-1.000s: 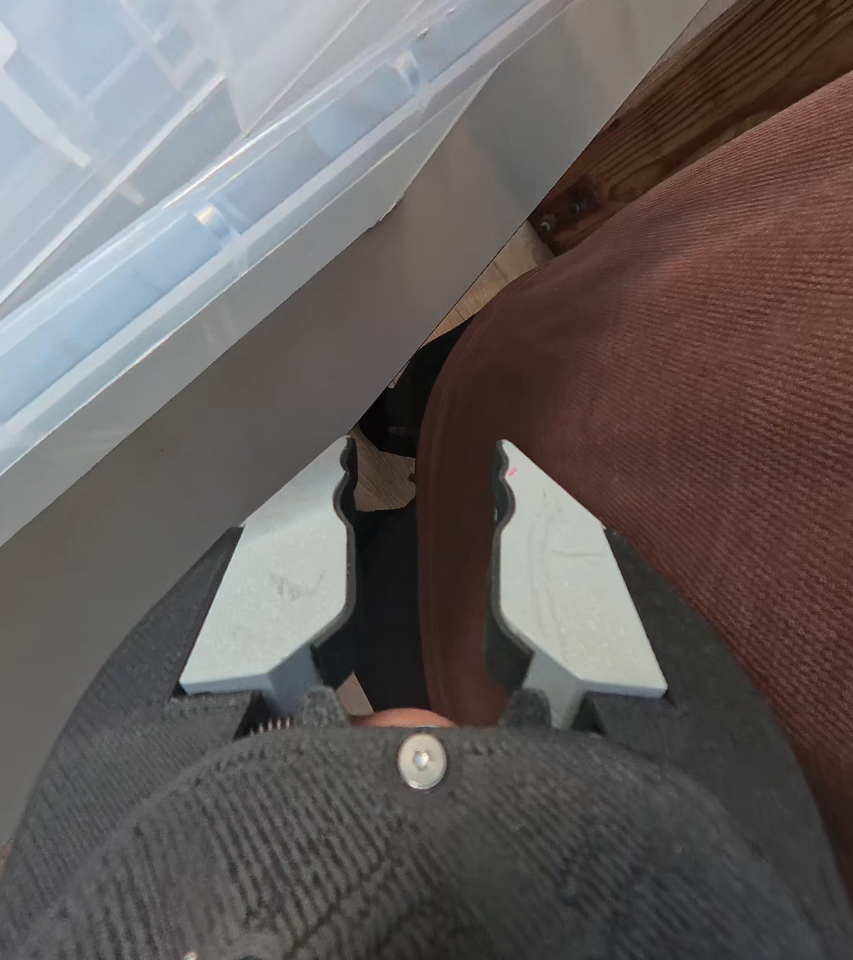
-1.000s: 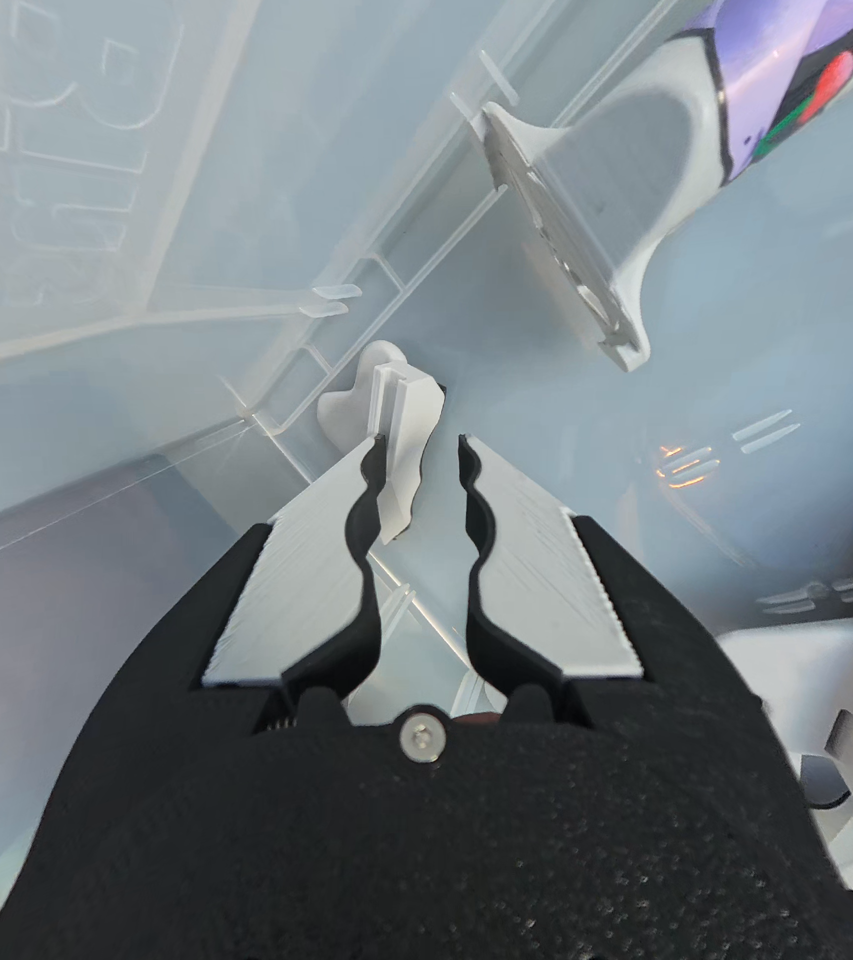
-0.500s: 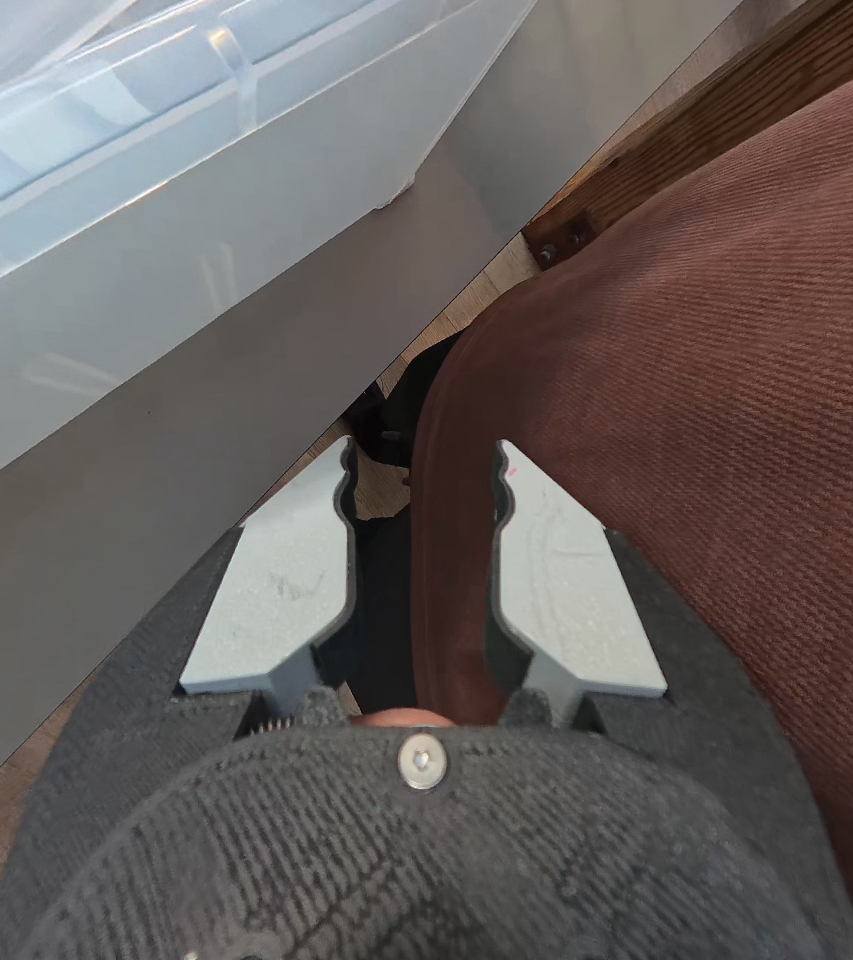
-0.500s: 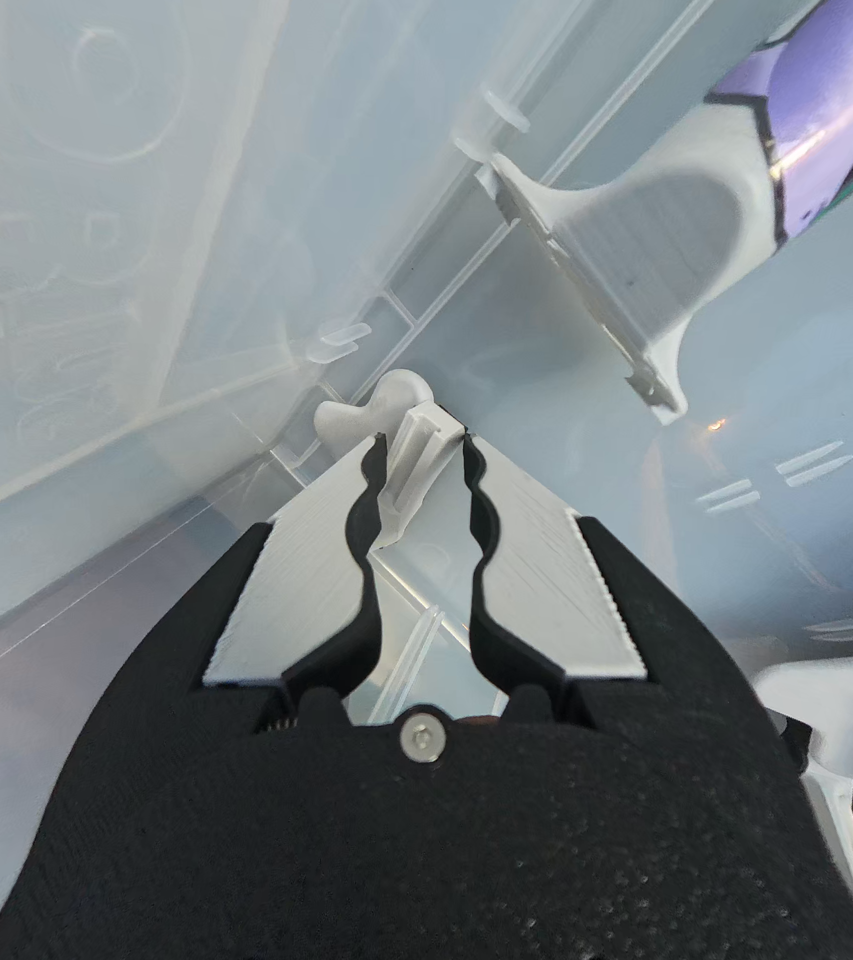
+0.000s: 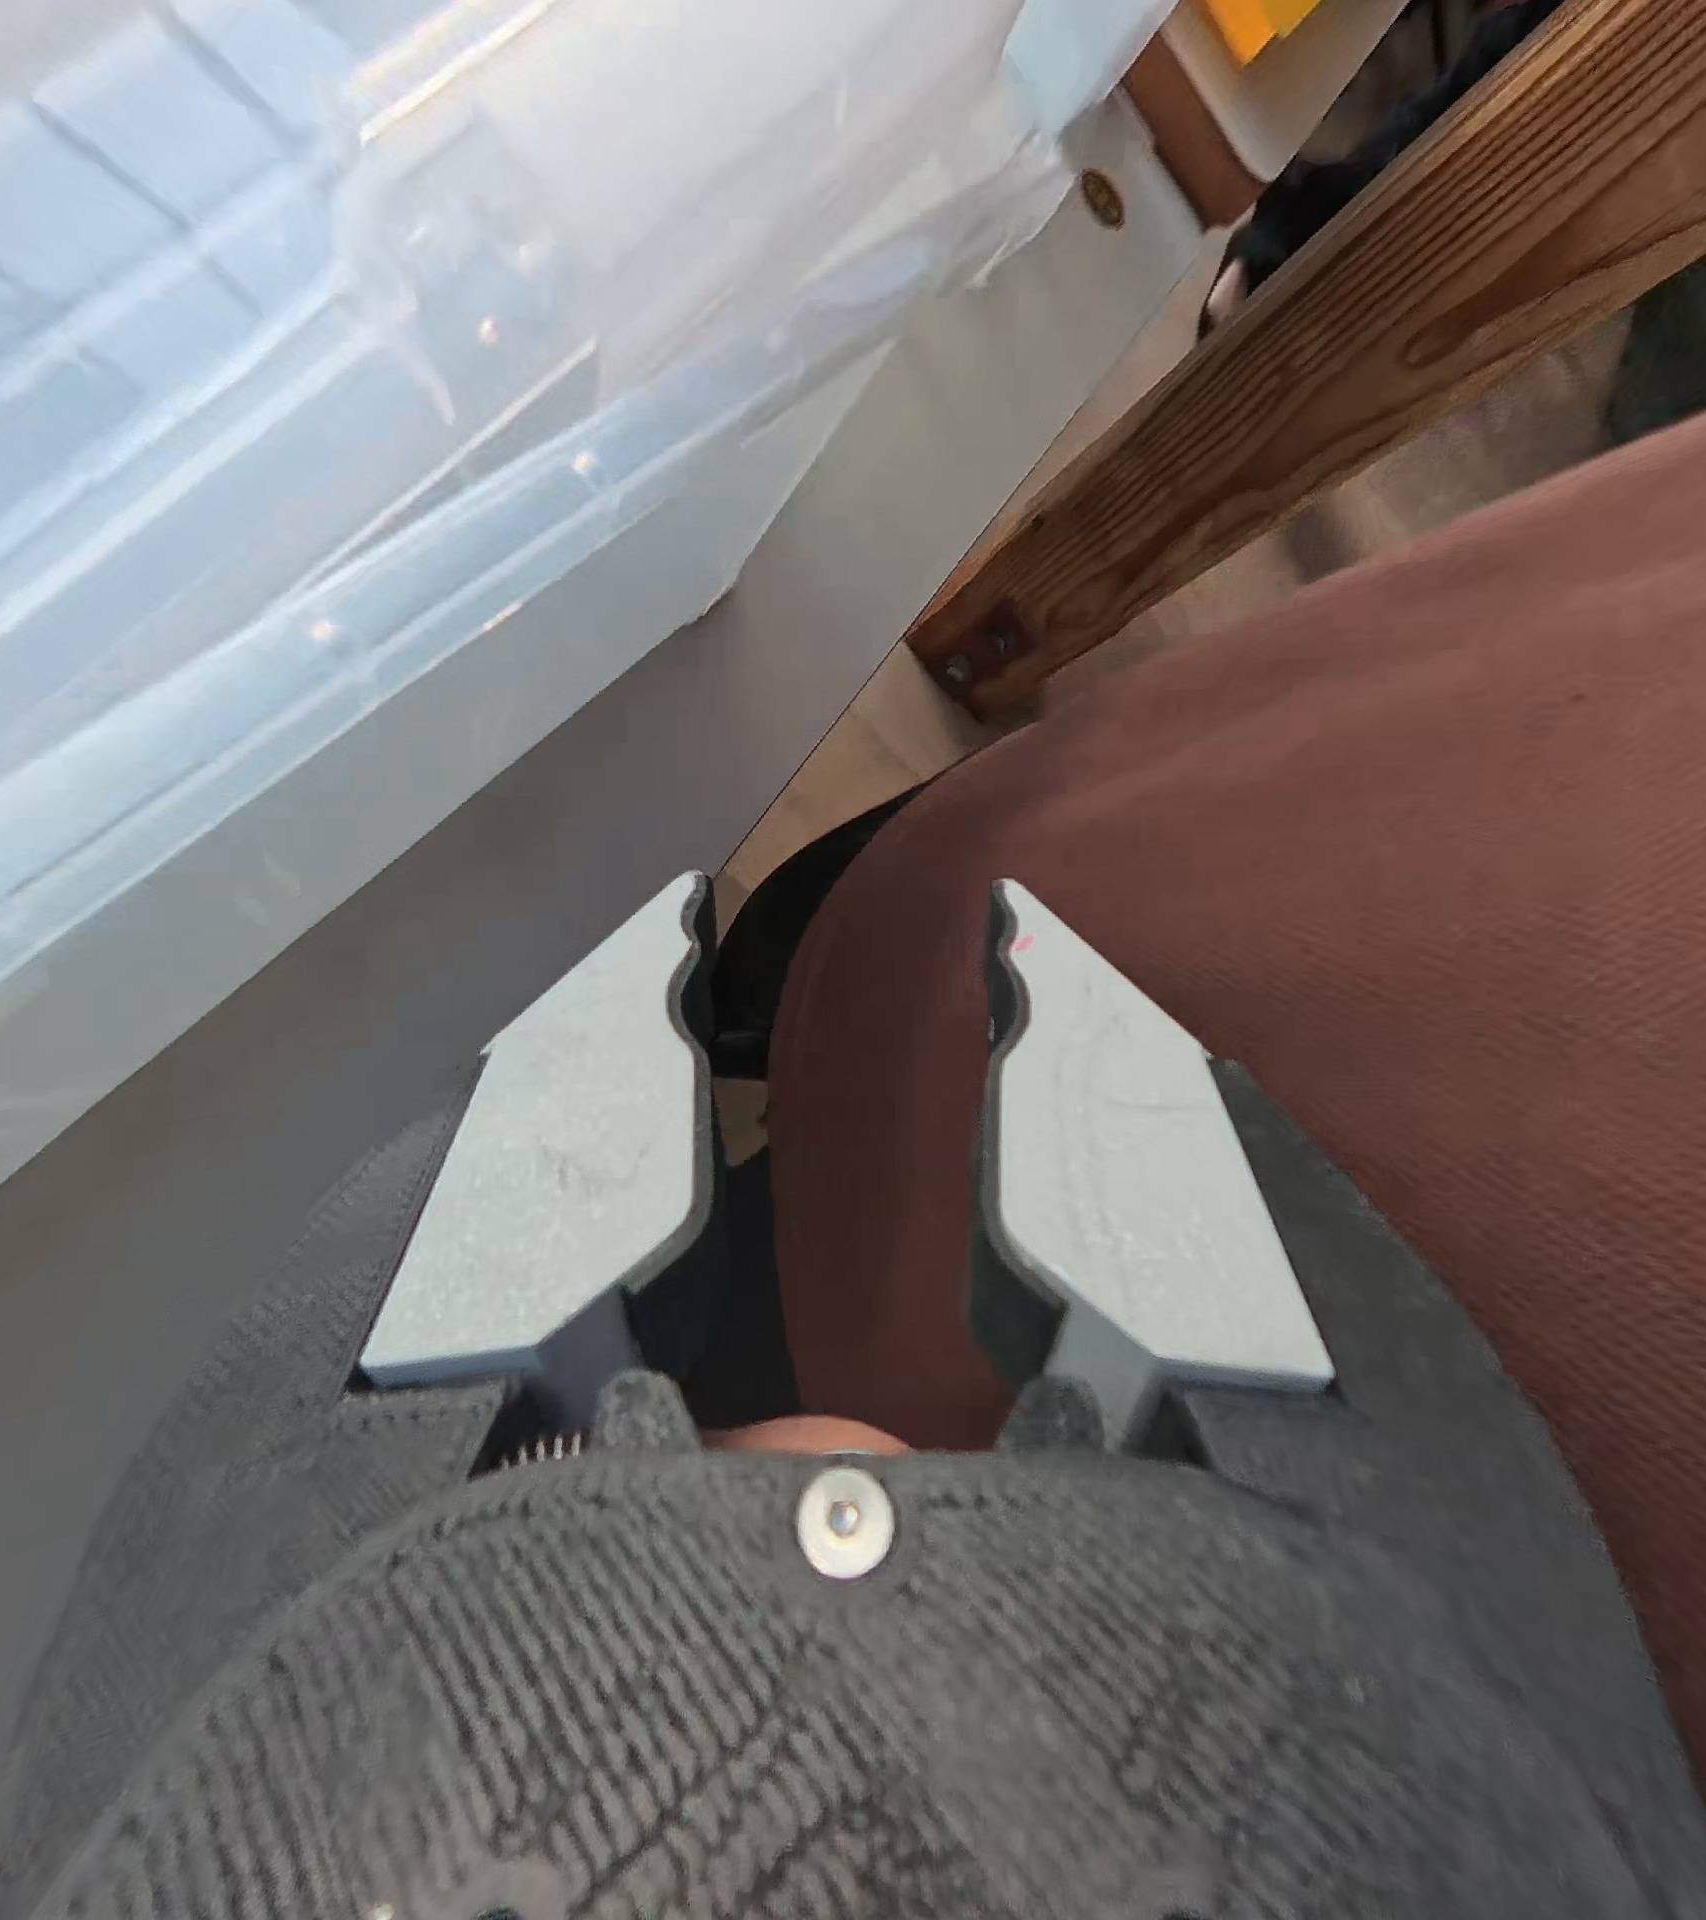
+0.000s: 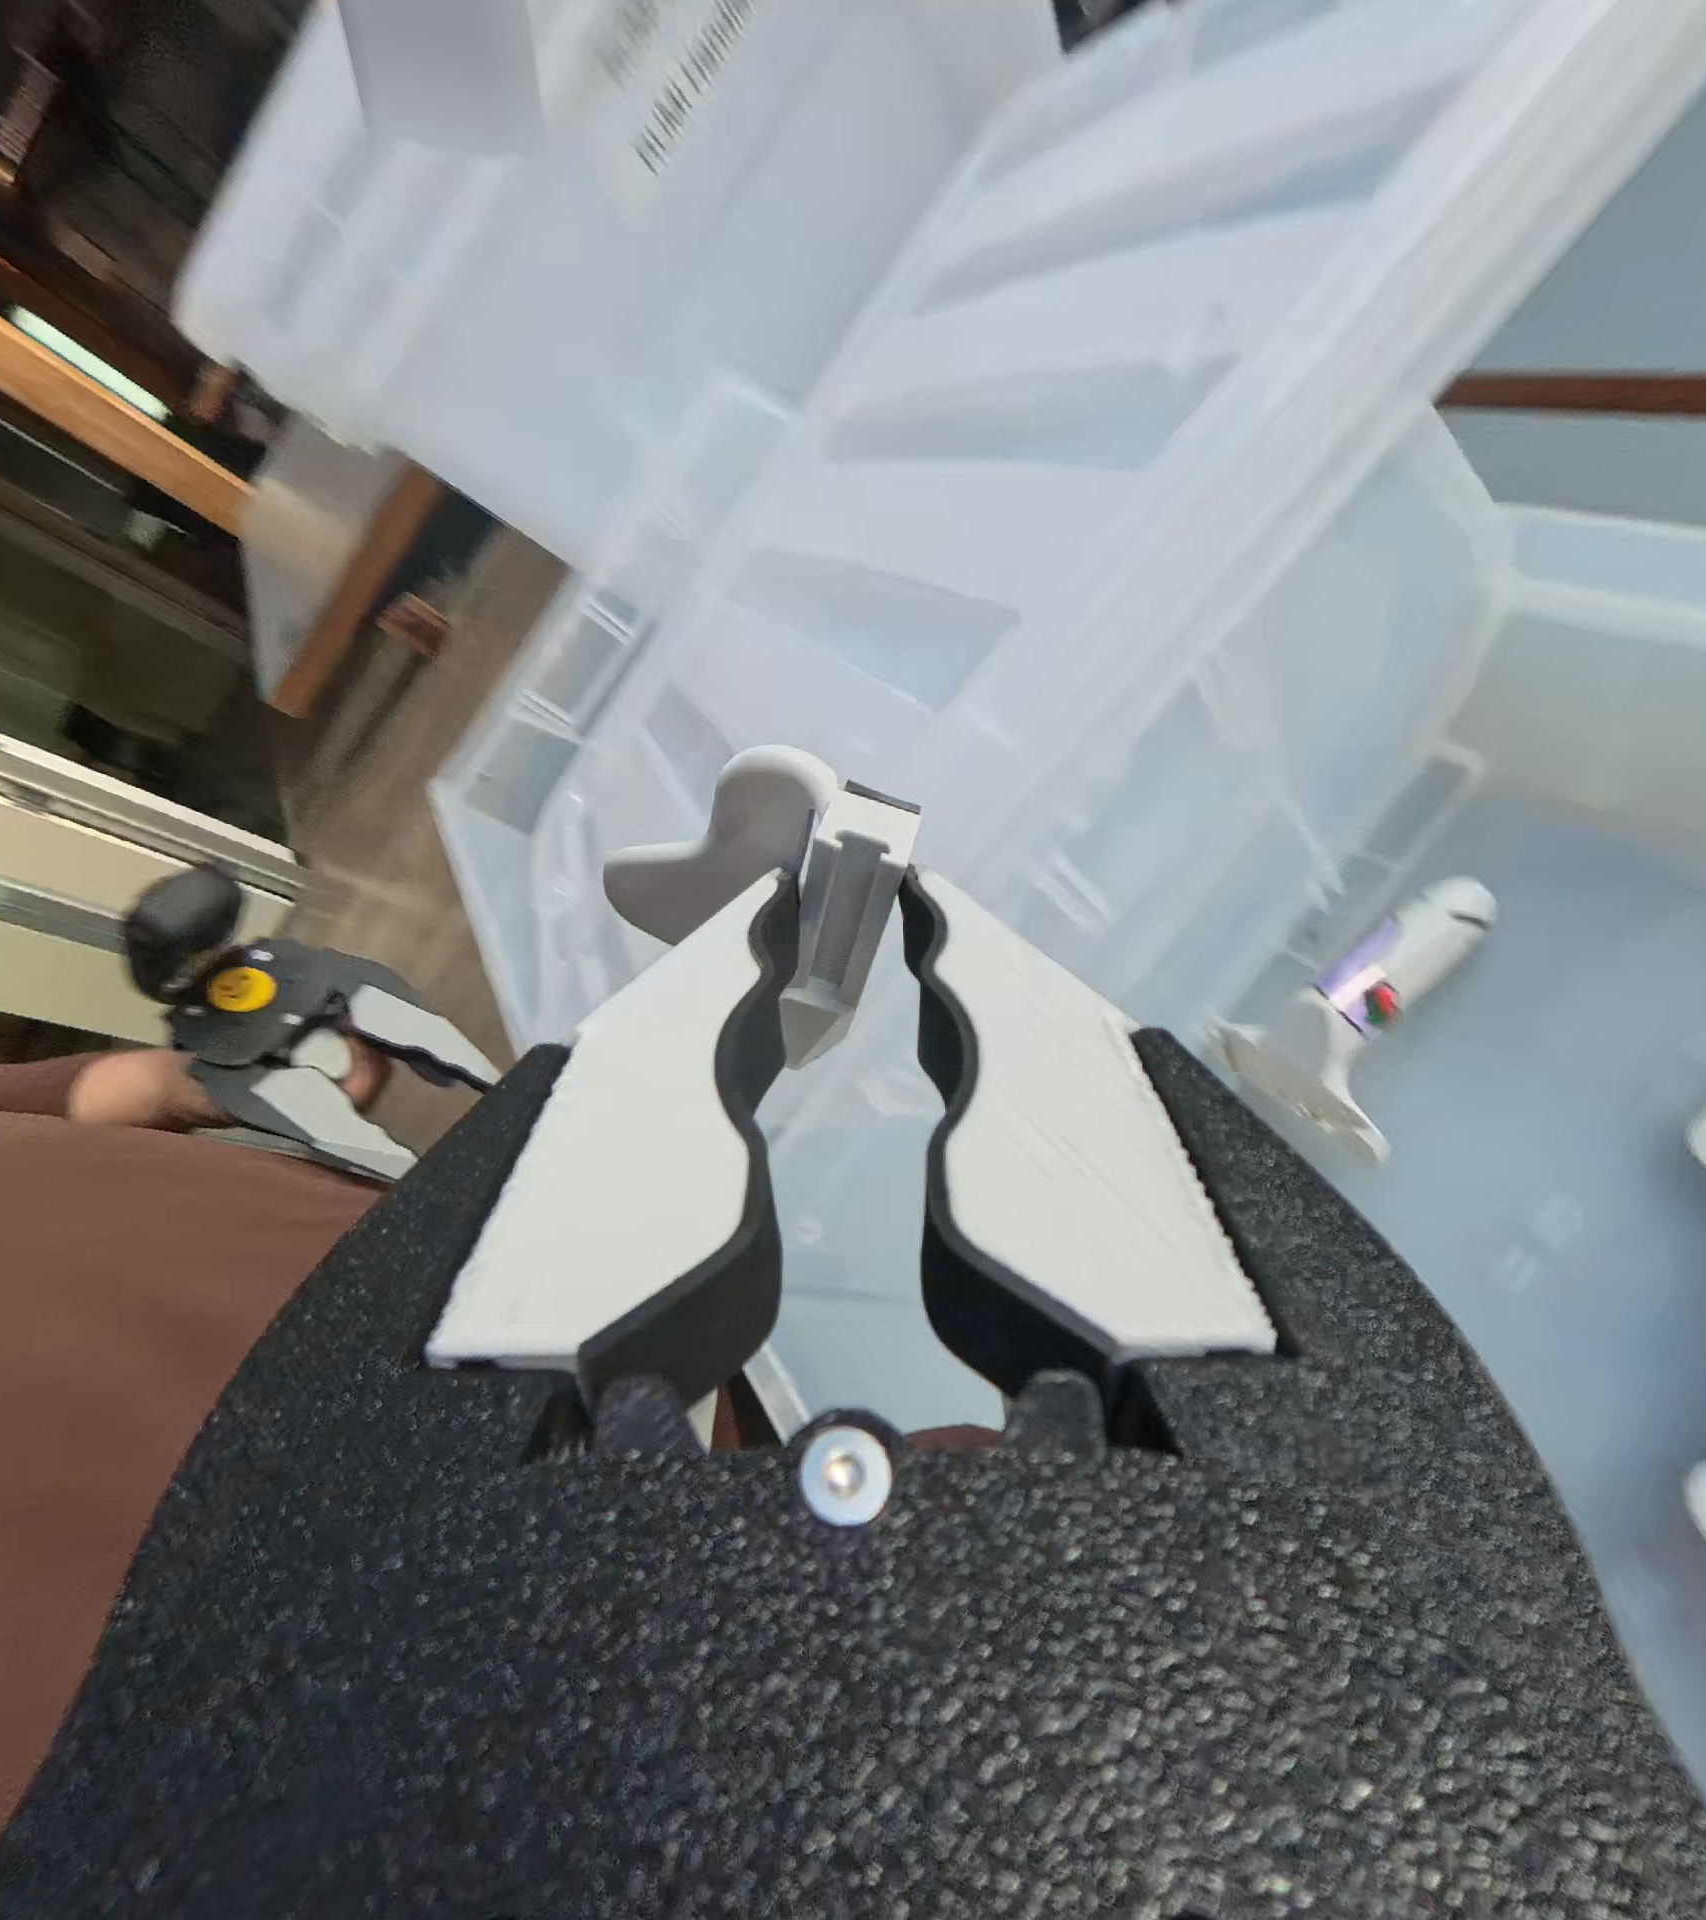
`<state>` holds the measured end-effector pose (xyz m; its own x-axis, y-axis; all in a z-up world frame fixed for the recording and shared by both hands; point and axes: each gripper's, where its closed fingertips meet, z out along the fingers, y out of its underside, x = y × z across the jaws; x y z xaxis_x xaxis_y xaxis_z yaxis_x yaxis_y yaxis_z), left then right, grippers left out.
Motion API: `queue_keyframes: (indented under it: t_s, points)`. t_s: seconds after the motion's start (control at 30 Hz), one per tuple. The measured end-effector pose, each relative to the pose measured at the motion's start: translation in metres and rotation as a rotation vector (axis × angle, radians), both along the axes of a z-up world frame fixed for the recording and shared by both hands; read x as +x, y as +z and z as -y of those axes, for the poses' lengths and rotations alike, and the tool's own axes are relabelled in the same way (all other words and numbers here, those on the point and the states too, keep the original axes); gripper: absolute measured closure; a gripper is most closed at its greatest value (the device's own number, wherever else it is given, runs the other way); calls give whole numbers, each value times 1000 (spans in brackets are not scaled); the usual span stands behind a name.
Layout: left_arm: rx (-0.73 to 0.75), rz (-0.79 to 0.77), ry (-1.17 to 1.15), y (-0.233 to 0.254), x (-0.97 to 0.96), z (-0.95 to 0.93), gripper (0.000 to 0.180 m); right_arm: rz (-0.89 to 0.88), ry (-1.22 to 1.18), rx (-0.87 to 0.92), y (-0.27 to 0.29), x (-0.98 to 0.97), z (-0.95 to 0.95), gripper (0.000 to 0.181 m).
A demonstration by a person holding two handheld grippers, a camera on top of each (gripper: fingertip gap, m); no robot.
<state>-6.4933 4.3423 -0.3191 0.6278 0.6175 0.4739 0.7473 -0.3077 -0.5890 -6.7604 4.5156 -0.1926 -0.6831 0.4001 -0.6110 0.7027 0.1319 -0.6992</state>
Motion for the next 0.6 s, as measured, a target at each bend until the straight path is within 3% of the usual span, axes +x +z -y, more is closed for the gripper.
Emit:
queue_keyframes:
  t_s: [0.1, 0.2, 0.37, 0.47, 0.53, 0.6]
  points:
    - [236, -26, -31, 53, -17, -18, 129, -86, 111, -473, 91, 49, 43, 163]
    - [491, -43, -86, 119, -30, -29, 127, -169, 224, -702, 126, 108, 84, 164]
    - [687, -62, -215, 185, -27, -26, 127, -202, 338, -646, 118, 169, 147, 163]
    - [684, -76, -223, 188, -25, -19, 142, -221, 353, -613, 116, 184, 166, 164]
    - [674, -88, -207, 186, -26, -13, 167, -234, 368, -627, 121, 191, 174, 164]
    - [678, -97, -193, 188, -27, -7, 168, -258, 369, -624, 125, 194, 180, 164]
